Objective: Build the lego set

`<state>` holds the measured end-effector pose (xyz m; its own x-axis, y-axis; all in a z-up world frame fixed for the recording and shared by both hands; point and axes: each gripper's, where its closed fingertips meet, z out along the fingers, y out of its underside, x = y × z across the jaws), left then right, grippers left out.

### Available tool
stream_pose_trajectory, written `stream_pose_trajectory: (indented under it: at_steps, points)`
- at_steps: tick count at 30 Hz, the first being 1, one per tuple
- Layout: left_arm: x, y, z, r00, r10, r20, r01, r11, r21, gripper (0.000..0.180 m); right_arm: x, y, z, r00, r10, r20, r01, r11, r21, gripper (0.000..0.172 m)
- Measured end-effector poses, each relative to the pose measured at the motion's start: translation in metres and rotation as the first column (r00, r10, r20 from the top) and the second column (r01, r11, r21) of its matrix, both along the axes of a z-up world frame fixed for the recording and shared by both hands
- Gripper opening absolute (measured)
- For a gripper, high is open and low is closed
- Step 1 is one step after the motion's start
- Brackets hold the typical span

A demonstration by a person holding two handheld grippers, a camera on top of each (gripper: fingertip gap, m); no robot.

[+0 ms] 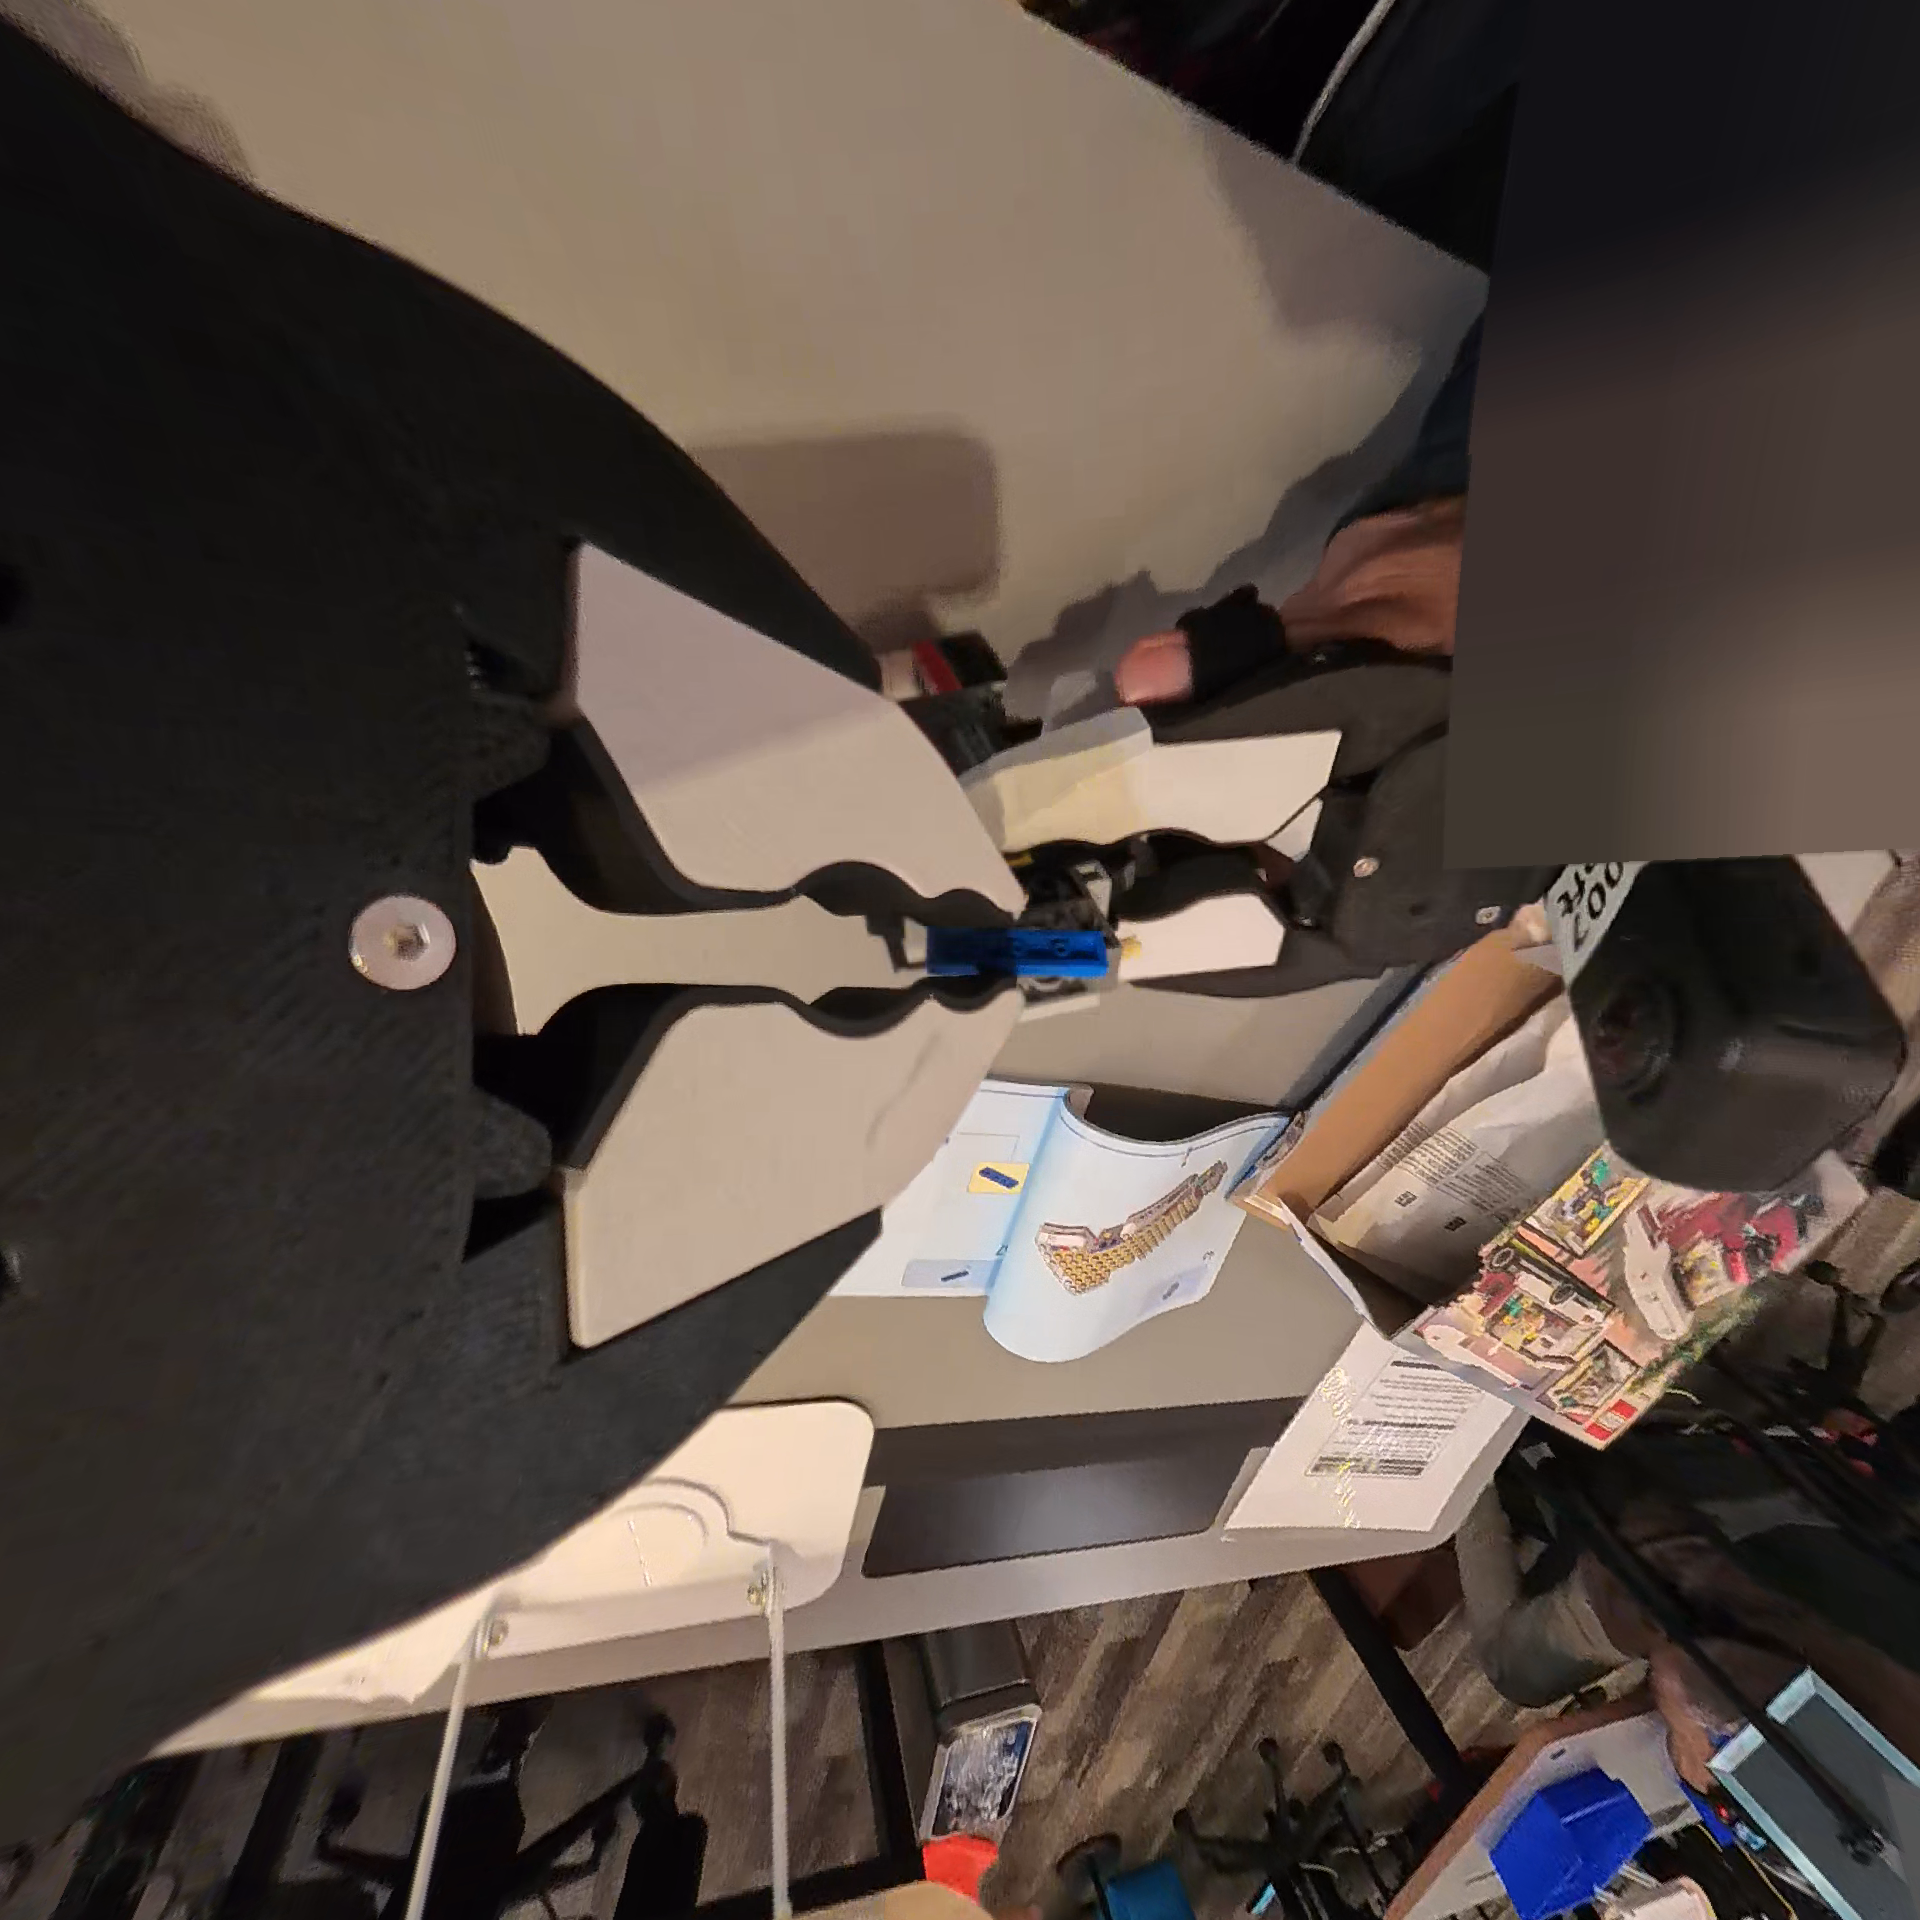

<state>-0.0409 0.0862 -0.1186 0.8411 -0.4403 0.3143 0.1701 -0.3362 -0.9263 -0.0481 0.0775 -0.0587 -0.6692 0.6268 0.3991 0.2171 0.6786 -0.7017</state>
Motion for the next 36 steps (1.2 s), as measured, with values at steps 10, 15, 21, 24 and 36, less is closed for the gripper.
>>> stream_pose_trajectory:
  at_steps: [10,15,21,24,36]
  points:
    - [0.006,-0.003,-0.007,0.988,-0.057,0.147,0.067,0.996,-0.062,0.023,-0.015,0.002,-0.013,0.998,0.005,0.055,-0.01,0.996,0.086,0.008]
    - [0.007,-0.003,-0.011,0.985,-0.063,0.16,0.076,0.994,-0.076,0.023,-0.016,0.002,-0.019,0.996,0.017,0.086,-0.024,0.997,0.076,0.008]
    - [0.008,-0.003,-0.012,0.983,-0.072,0.169,0.087,0.993,-0.08,0.023,-0.016,0.002,-0.02,0.994,0.027,0.102,-0.031,0.999,0.042,0.008]
    - [0.008,-0.003,-0.012,0.981,-0.074,0.177,0.09,0.993,-0.082,0.023,-0.017,0.002,-0.021,0.994,0.029,0.11,-0.033,0.999,0.034,0.008]
    - [0.009,-0.003,-0.013,0.98,-0.079,0.181,0.096,0.992,-0.085,0.023,-0.018,0.002,-0.022,0.991,0.028,0.13,-0.03,0.999,0.016,0.012]
